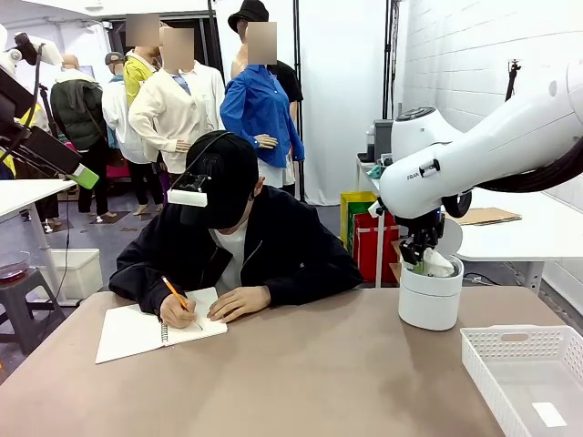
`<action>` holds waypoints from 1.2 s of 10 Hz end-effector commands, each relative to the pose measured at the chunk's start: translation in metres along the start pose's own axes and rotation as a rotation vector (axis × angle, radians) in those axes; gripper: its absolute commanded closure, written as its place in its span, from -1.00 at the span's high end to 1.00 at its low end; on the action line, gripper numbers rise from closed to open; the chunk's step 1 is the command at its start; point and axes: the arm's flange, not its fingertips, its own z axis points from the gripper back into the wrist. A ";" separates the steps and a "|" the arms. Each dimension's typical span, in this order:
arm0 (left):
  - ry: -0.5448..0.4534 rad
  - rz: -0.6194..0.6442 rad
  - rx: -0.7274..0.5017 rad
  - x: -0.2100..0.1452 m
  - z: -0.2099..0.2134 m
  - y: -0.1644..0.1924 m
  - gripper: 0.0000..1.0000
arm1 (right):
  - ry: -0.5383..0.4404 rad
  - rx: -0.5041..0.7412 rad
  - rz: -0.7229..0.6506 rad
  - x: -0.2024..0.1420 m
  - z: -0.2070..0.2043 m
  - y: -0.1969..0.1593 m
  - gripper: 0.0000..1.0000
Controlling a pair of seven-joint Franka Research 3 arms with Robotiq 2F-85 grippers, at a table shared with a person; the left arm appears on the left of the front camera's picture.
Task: Sort the paper based on its condition.
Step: If a person hands you a paper, place it in the Organizing basket , and if it's crumpled, put it in the Trash can.
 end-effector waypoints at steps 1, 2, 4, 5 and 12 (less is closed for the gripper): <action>0.000 0.002 -0.001 0.000 0.000 0.001 1.00 | 0.060 -0.061 -0.002 -0.006 0.001 0.007 1.00; 0.000 0.002 -0.001 0.000 0.000 0.001 1.00 | 0.071 -0.062 0.003 -0.009 0.001 0.011 1.00; 0.000 0.002 -0.001 0.000 0.000 0.001 1.00 | 0.023 -0.074 -0.003 -0.011 0.012 0.018 1.00; 0.000 0.002 -0.001 0.000 0.000 0.001 1.00 | -0.001 -0.063 -0.002 -0.011 0.020 0.025 1.00; 0.000 0.002 -0.001 0.000 0.000 0.001 1.00 | -0.288 0.230 0.025 -0.037 0.092 0.142 1.00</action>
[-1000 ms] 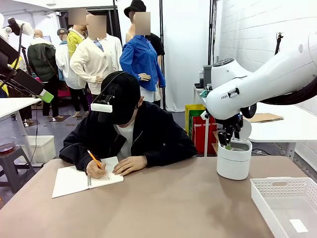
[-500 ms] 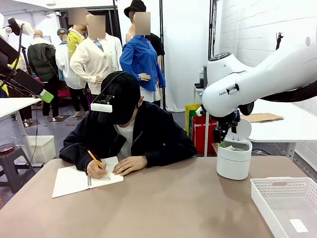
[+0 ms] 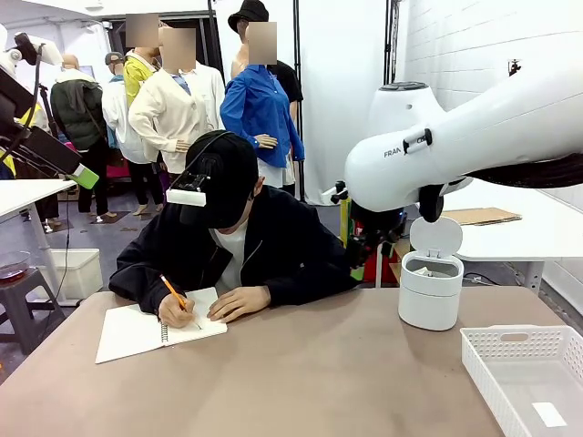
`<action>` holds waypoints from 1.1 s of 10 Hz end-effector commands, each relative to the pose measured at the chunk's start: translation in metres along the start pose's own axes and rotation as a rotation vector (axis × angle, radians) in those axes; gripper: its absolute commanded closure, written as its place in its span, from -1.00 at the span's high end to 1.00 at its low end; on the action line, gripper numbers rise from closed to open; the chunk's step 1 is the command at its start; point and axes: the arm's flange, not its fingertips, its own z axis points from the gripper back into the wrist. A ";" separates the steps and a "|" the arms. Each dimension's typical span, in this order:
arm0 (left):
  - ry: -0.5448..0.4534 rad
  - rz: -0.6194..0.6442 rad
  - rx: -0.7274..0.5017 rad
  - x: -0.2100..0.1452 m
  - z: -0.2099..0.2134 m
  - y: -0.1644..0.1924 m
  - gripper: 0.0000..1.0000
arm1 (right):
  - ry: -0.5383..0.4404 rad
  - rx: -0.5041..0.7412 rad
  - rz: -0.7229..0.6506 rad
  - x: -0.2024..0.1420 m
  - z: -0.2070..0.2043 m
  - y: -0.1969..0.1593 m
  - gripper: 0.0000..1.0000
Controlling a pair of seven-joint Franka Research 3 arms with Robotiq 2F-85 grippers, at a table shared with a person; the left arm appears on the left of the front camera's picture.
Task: Sort the paper based on its condition.
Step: If a person hands you a paper, place it in the Organizing basket , and if it's crumpled, put it in the Trash can.
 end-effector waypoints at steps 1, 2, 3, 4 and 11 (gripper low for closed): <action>-0.001 0.002 -0.001 0.000 0.000 0.001 1.00 | -0.105 0.087 0.076 -0.022 0.007 0.018 1.00; -0.001 0.002 -0.001 0.000 0.000 0.001 1.00 | -0.160 0.072 0.088 -0.023 0.011 0.027 1.00; -0.001 0.002 -0.001 0.000 0.000 0.001 1.00 | -0.214 0.046 0.096 -0.023 0.015 0.031 1.00; -0.001 0.002 -0.001 0.000 0.000 0.001 1.00 | -0.198 0.060 0.134 -0.019 0.011 0.025 1.00; -0.001 0.002 -0.001 0.000 0.000 0.001 1.00 | -0.141 0.041 0.070 -0.008 0.022 0.037 1.00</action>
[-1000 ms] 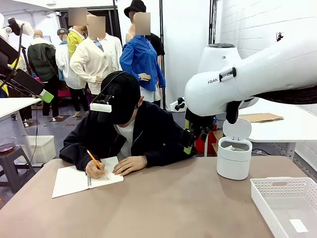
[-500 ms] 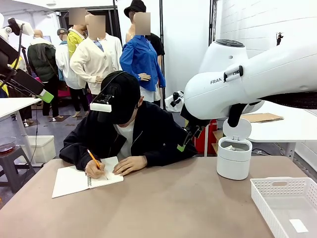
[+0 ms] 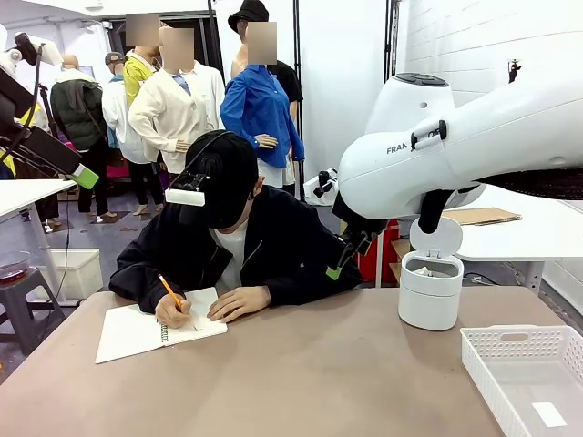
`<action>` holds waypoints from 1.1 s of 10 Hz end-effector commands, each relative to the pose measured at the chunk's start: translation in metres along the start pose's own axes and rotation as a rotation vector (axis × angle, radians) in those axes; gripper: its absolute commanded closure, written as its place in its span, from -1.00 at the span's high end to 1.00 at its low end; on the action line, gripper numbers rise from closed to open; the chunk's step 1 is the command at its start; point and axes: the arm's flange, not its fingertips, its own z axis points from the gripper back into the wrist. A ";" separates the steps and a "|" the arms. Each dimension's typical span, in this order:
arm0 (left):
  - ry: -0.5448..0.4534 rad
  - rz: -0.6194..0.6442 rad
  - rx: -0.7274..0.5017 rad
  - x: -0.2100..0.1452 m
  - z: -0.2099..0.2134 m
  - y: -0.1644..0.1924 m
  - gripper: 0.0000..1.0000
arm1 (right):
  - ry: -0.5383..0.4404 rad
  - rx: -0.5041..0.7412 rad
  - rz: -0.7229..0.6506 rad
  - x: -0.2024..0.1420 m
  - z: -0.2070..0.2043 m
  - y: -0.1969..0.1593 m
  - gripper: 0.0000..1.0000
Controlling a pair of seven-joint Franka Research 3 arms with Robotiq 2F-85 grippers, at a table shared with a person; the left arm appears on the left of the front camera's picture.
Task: Sort the paper based on its condition.
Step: If a person hands you a paper, place it in the Organizing basket , and if it's crumpled, put it in the Trash can.
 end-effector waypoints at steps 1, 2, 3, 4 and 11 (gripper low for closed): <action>-0.001 0.002 -0.001 0.000 0.000 0.001 1.00 | 0.011 0.003 -0.015 0.002 -0.001 0.000 1.00; -0.001 0.002 -0.001 0.000 0.000 0.001 1.00 | 0.000 0.000 0.000 0.000 0.000 0.000 1.00; -0.001 0.002 -0.001 0.000 0.000 0.001 1.00 | -0.104 0.014 0.001 -0.005 0.019 0.026 1.00; -0.001 0.002 -0.001 0.000 0.000 0.001 1.00 | -0.171 0.045 0.013 -0.005 0.037 0.049 1.00; -0.001 0.002 -0.001 0.000 0.000 0.001 1.00 | -0.317 0.007 -0.002 0.037 0.131 0.041 1.00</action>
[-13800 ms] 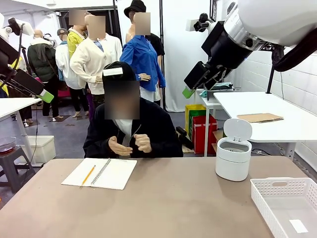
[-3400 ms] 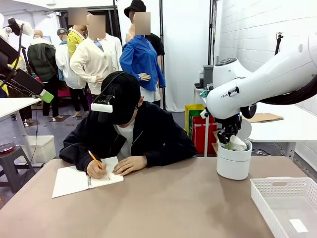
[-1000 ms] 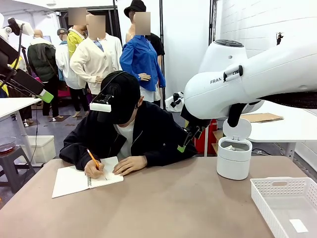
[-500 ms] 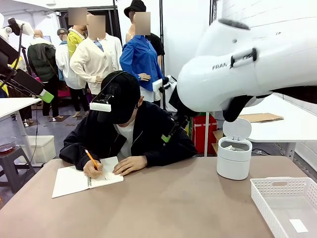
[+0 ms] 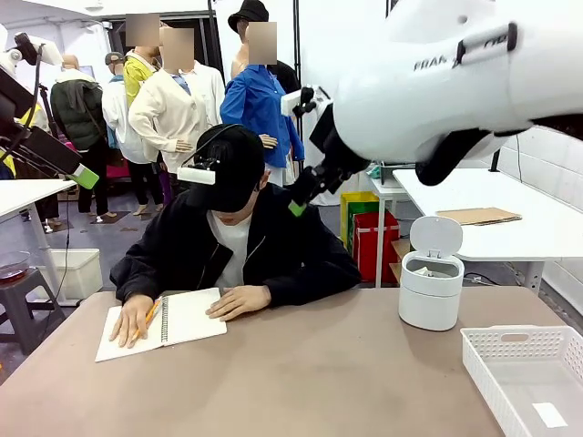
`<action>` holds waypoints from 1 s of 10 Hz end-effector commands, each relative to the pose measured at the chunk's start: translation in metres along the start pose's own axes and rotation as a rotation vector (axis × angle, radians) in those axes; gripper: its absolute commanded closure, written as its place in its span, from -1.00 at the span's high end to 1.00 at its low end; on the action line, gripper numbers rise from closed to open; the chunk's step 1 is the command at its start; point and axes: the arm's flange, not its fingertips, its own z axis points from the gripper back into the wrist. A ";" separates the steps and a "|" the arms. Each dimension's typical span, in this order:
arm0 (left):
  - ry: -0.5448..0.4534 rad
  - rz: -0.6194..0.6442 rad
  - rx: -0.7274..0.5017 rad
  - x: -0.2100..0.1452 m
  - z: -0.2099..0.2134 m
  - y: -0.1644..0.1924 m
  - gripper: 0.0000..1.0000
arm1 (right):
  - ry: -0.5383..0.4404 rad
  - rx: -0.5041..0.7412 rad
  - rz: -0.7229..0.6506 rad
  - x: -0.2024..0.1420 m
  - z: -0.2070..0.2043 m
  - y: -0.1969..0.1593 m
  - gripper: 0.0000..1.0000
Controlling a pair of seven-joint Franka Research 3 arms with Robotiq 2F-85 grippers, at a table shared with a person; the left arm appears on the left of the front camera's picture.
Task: Sort the paper based on its condition.
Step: If a person hands you a paper, place it in the Organizing basket , and if it's crumpled, put it in the Trash can.
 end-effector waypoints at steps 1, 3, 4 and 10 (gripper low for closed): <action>-0.001 0.002 -0.001 0.000 0.000 0.001 1.00 | 0.002 0.070 -0.011 0.010 0.016 -0.010 1.00; -0.001 0.002 -0.001 0.000 0.000 0.001 1.00 | 0.001 0.085 -0.051 0.016 0.035 -0.031 1.00; -0.001 0.002 -0.001 0.000 0.000 0.001 1.00 | 0.011 0.117 -0.066 0.017 0.038 -0.040 1.00; -0.001 0.002 -0.001 0.000 0.000 0.001 1.00 | 0.020 0.085 -0.086 0.018 0.043 -0.048 1.00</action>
